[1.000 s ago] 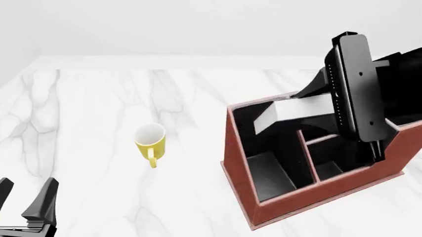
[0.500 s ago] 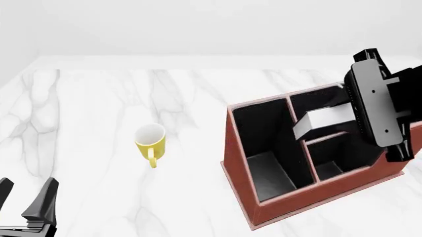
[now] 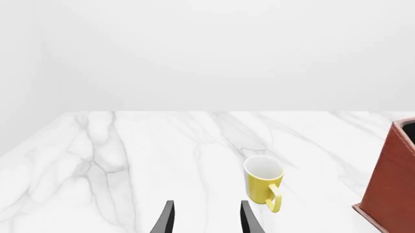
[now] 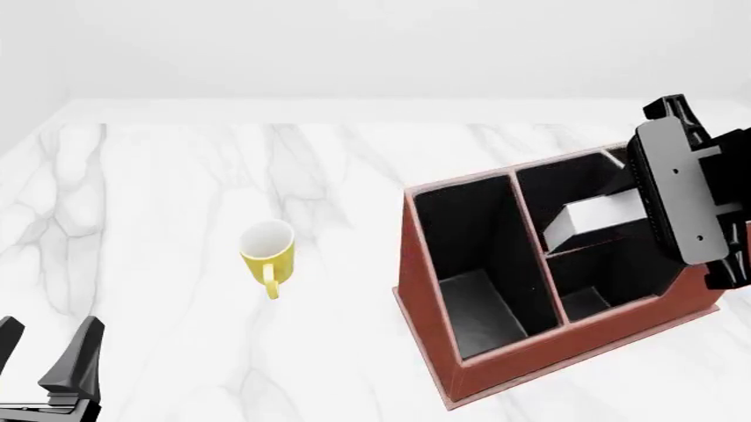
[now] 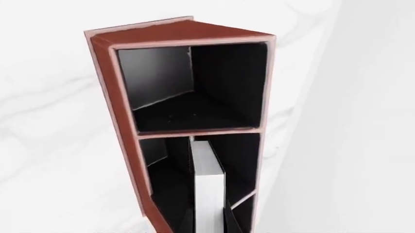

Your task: Pick up the book and place it in the back compartment of the caddy.

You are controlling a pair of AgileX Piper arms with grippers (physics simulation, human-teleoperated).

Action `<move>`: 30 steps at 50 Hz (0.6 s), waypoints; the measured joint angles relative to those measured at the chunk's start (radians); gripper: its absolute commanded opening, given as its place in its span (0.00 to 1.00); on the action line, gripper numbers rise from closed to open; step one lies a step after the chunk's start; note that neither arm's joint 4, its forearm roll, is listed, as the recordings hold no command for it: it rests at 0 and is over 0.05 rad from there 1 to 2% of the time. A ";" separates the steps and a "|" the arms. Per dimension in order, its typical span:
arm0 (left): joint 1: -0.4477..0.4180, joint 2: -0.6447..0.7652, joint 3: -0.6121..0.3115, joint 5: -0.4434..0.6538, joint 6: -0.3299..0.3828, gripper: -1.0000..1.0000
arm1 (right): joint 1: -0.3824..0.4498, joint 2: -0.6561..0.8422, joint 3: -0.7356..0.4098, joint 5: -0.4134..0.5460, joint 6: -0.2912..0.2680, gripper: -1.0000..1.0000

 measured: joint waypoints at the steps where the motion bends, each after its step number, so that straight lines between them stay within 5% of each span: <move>1: 0.000 0.000 0.000 0.000 0.000 1.00 | -0.001 0.000 0.001 0.000 -0.001 0.00; 30: 0.000 0.000 0.000 0.000 0.000 1.00 | 0.021 -0.001 0.048 0.000 0.021 0.00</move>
